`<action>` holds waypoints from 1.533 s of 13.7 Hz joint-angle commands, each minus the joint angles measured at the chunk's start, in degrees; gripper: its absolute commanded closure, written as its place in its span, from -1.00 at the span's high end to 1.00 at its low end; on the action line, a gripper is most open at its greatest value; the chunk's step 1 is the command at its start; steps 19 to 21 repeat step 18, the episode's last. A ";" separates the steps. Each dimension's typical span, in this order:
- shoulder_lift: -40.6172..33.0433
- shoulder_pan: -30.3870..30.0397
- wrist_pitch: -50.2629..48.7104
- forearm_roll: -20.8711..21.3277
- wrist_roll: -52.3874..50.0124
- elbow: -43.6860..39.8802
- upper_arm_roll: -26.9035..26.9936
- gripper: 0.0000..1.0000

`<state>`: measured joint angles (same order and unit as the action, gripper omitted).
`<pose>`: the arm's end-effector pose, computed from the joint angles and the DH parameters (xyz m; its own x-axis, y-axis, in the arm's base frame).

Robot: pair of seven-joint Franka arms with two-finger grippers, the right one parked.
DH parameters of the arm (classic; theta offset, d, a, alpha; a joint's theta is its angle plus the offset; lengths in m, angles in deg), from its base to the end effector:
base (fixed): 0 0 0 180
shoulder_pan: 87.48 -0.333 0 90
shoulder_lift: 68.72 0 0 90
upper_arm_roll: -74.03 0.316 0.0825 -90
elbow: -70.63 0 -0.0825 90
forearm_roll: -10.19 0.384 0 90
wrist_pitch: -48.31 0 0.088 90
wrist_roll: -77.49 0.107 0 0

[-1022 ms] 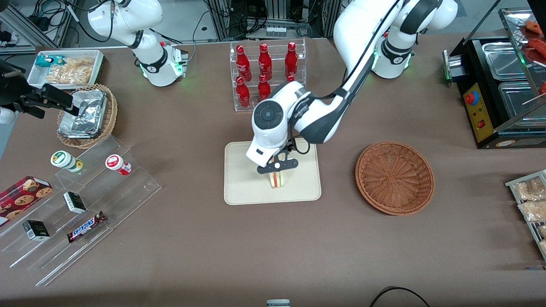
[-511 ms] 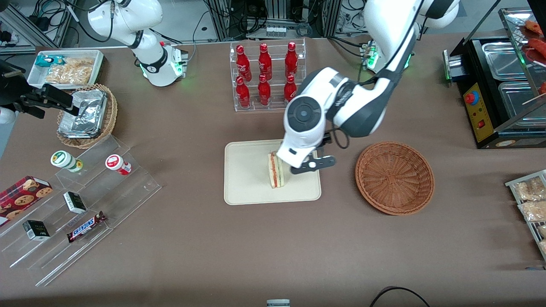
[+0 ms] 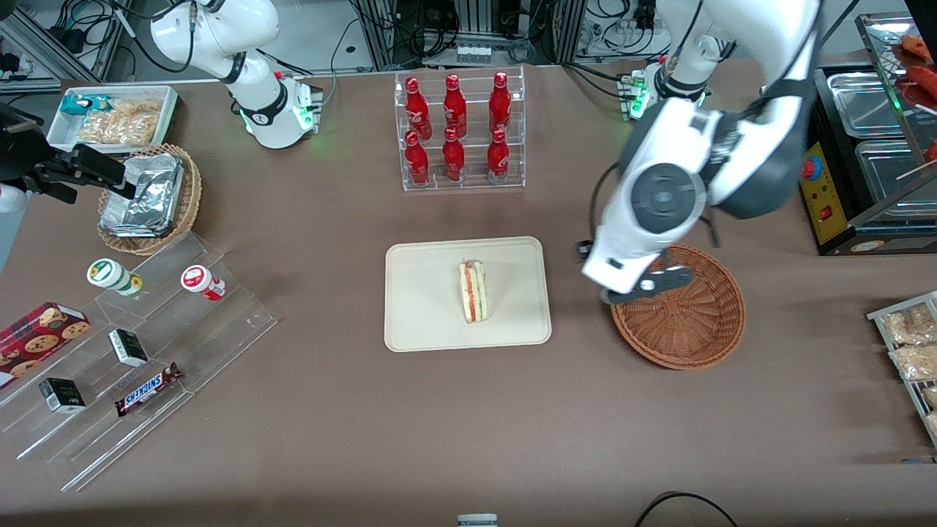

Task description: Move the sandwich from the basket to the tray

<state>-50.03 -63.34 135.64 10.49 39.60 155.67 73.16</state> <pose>0.5682 -0.2632 0.4674 0.9459 0.2361 -0.2227 0.1999 -0.9643 -0.1736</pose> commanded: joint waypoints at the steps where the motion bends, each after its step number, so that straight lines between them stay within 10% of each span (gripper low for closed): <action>1: -6.29 -3.65 0.03 0.85 6.40 6.26 -0.45 1.00; 9: -14.56 -16.57 -5.59 1.46 26.18 8.12 -1.14 1.00; 15: -18.95 -29.93 -6.30 1.46 28.93 7.94 -11.42 1.00; 21: -19.40 -30.03 -5.07 1.46 28.93 8.38 -11.43 1.00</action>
